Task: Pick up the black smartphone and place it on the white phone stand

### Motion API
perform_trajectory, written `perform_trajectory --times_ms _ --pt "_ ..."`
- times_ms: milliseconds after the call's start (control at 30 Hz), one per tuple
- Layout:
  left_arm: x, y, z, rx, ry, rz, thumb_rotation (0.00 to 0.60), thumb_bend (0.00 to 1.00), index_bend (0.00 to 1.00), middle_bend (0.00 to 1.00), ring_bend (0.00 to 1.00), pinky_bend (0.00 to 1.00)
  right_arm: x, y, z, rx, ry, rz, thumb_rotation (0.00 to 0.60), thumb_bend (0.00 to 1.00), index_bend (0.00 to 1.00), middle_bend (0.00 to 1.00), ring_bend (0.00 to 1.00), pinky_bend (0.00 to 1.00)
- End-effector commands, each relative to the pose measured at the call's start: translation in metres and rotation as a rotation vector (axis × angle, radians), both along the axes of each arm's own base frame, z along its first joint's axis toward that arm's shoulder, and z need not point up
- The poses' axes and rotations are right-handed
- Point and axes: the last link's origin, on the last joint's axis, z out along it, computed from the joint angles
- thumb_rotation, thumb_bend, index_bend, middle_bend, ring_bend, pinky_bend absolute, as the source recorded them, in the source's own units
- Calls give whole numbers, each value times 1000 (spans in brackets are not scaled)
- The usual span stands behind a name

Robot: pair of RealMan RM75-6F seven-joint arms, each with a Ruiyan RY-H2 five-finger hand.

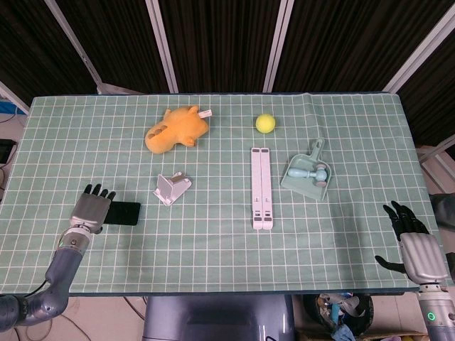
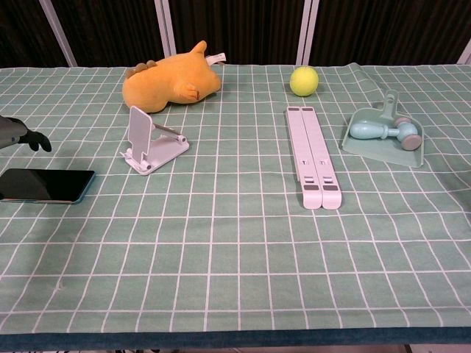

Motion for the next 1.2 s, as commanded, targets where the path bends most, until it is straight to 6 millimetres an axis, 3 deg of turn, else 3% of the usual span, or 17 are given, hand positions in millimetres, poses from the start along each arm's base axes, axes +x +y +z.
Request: perform_trajectory --times_ms 33,667,1200 --pt "2 4 -6 -3 8 4 600 174 176 188 45 98 0 0 0 -1 -3 -1 600 71 0 0 0 214" --pt "5 15 -25 -44 38 29 600 208 209 222 47 99 0 -1 0 -2 -14 -6 600 74 0 0 0 214" --pt "7 15 -30 -53 43 32 600 209 238 247 53 99 0 -1 0 0 -16 -7 600 77 0 0 0 214"
